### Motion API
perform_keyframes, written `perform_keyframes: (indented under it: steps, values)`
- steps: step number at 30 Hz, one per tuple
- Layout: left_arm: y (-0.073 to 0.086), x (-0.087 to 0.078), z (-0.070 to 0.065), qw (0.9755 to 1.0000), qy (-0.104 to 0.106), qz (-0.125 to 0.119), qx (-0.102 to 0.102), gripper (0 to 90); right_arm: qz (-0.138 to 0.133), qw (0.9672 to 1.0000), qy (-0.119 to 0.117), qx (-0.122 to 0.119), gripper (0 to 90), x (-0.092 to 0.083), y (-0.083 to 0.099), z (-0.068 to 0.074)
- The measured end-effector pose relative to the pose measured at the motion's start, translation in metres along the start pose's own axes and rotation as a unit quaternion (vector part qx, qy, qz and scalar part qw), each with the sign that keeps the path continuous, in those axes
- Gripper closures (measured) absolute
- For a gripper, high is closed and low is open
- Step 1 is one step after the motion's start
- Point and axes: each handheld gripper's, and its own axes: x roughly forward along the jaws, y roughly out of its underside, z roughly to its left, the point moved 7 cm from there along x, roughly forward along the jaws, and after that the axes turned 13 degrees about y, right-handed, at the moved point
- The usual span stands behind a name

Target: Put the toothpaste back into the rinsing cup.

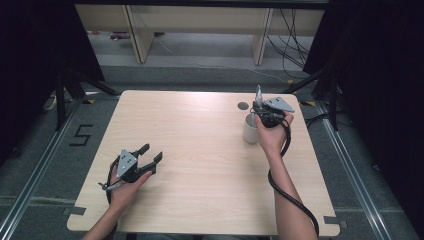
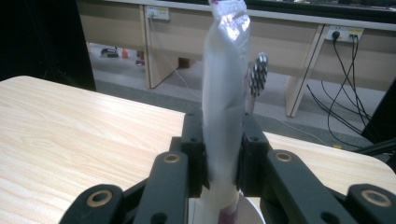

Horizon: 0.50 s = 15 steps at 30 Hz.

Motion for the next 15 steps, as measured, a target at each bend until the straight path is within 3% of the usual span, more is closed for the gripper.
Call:
perform_keyframes:
  steps: [2,3,8,11,15]
  values:
    - [0.0,0.0,0.0,1.0,0.0,0.001,0.0,38.2,-0.005,1.0,-0.001,-0.008,76.9,0.0014,0.0006,-0.0013]
    - [0.0,0.0001,-0.0001,1.0,0.0,0.0,0.001,38.2,0.0,1.0,0.0,0.001,76.9,0.0008,0.0019,-0.0007]
    - [0.0,0.0001,0.0,1.0,0.0,0.001,0.0,38.1,-0.002,1.0,0.001,-0.004,76.9,0.0027,0.0044,-0.0027]
    - [0.0,0.0001,0.0,1.0,0.0,0.001,0.0,38.1,0.003,1.0,0.001,0.005,76.9,0.0025,0.0061,-0.0011]
    - [0.0,0.0001,-0.0001,1.0,0.0,0.0,0.0,38.1,-0.003,1.0,0.004,-0.006,76.9,0.0037,0.0075,-0.002]
